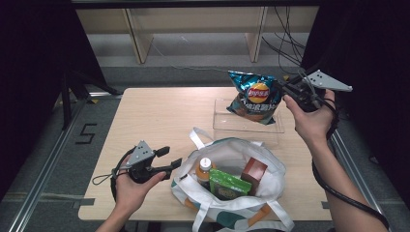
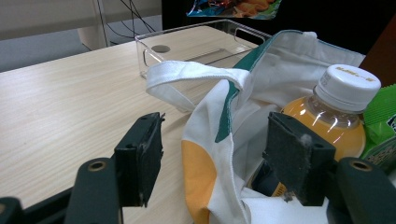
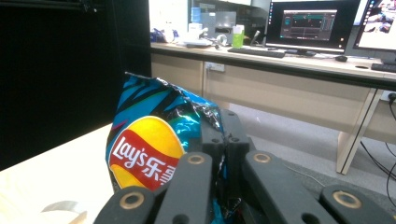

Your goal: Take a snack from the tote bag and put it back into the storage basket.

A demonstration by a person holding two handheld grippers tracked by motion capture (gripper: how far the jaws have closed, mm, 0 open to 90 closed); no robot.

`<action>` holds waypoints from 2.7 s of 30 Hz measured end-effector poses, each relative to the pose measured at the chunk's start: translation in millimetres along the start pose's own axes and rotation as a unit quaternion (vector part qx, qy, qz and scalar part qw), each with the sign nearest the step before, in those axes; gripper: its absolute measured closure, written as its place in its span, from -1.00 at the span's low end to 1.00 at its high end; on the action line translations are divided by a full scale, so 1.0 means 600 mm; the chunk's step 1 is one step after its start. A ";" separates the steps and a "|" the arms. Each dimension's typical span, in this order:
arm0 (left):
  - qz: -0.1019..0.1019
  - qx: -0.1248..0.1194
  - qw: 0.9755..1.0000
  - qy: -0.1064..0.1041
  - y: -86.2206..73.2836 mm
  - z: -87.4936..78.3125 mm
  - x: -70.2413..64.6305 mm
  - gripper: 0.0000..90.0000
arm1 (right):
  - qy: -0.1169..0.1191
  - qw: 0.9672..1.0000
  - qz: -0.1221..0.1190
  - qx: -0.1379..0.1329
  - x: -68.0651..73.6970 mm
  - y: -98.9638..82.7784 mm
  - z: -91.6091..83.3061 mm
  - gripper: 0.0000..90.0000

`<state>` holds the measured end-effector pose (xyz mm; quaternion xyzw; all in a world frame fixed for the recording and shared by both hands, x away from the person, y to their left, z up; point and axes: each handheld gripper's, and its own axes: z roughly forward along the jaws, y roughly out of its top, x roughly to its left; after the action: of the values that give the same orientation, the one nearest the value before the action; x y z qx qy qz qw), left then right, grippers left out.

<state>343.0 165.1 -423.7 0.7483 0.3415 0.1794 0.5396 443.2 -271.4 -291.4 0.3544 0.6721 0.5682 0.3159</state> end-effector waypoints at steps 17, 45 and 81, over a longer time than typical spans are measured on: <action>0.000 -0.001 1.000 0.000 0.001 0.000 0.000 -0.20 | -0.003 1.000 0.004 0.008 -0.006 -0.004 0.013 1.00; -0.001 -0.002 1.000 0.001 0.001 -0.001 0.000 -0.20 | -0.012 1.000 0.010 0.018 -0.015 -0.013 0.036 1.00; -0.001 -0.001 1.000 -0.003 -0.001 0.001 0.000 -0.20 | -0.021 0.999 0.013 0.024 -0.023 -0.026 0.065 1.00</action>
<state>343.0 165.0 -424.6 0.7480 0.3401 0.1770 0.5418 481.3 -263.4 -312.2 0.3827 0.6742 0.5481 0.3141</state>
